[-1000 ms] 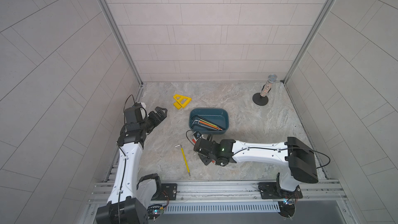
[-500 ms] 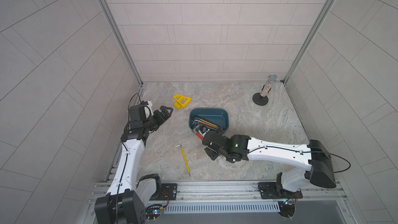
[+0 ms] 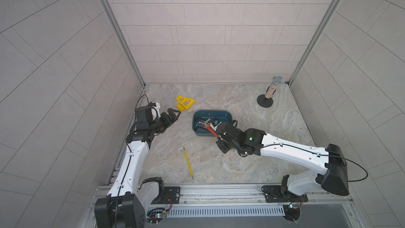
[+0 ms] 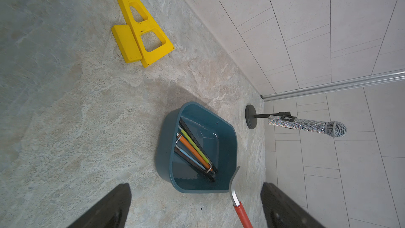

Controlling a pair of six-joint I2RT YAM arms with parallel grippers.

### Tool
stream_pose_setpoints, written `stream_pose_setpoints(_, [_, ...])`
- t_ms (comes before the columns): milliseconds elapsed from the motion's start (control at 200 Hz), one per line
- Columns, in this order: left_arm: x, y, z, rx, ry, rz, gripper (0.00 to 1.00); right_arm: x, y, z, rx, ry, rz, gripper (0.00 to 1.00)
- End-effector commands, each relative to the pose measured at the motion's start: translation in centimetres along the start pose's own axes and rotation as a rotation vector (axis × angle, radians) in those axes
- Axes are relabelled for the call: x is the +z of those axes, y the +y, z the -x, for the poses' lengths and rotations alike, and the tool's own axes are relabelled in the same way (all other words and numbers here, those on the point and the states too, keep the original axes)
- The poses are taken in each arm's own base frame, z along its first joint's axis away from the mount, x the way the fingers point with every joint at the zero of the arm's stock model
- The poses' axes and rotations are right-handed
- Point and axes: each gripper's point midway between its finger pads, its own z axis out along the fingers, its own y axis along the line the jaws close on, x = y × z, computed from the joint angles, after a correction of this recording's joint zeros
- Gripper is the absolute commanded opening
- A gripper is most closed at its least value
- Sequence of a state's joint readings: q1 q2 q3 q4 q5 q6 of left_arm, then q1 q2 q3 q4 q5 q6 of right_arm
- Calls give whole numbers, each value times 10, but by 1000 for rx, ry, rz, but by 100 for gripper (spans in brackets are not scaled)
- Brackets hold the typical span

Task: Put the hex key on the desktop into the storage box
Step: Place the Allen key in the storage box.

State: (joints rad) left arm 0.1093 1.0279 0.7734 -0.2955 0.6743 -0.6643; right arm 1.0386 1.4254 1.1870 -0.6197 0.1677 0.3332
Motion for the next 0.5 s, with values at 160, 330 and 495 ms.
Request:
stream_pose_setpoints(160, [4,-11,-1,31,12,-34,100,-7,-20,15,-49,-23,10,0])
stream_pose_setpoints(330, [7,-15,-2,35,20,-47,100,-2,-31,20,-65,-18,28,0])
stream_pose_setpoints(495, [10,-20,-1,32,18,-63,100,6,-38,26,-74,-12,54,0])
